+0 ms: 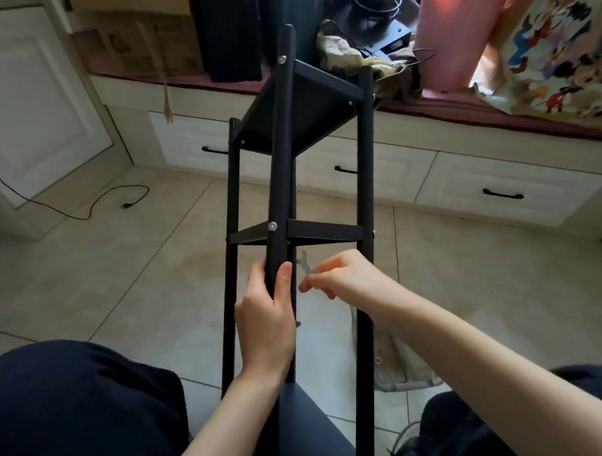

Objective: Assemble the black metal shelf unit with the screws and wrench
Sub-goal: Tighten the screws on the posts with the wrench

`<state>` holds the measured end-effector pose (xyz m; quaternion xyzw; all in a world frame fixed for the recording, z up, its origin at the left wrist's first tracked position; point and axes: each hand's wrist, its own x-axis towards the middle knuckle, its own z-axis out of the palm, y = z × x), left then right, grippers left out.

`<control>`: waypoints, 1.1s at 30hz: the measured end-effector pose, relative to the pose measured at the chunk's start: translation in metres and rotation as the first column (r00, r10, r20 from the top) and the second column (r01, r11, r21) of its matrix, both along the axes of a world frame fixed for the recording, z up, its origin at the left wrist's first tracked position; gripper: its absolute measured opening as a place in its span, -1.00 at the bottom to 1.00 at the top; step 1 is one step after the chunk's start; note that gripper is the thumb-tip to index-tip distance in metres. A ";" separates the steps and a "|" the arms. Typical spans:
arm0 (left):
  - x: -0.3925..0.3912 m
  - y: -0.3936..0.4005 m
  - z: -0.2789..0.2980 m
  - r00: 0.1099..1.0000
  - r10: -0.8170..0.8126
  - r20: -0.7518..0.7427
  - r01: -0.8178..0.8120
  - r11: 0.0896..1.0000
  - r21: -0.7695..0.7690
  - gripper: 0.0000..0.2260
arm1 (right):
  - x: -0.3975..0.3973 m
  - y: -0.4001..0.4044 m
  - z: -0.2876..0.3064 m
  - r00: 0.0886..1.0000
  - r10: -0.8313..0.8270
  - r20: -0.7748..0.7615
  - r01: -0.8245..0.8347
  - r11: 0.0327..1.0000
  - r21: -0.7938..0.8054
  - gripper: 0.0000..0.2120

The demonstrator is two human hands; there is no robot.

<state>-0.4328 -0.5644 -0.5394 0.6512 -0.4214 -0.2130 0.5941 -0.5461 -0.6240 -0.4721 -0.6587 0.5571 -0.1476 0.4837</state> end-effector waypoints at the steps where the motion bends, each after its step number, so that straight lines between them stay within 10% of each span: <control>1: -0.004 0.001 0.001 1.000 -0.010 0.019 0.010 1.000 0.001 -0.80 | 0.000 0.000 0.001 1.000 -0.005 0.020 0.005 1.000 -0.001 -0.83; 19: -0.004 0.008 -0.007 0.998 0.032 0.046 -0.030 0.998 -0.046 -0.72 | 0.003 0.017 -0.017 0.909 -0.214 0.357 0.186 0.976 0.112 -0.80; 33: -0.006 0.012 -0.007 0.999 0.008 0.033 -0.005 0.997 -0.078 -0.68 | 0.012 0.016 -0.032 0.946 -0.189 0.264 0.250 0.943 -0.220 -0.78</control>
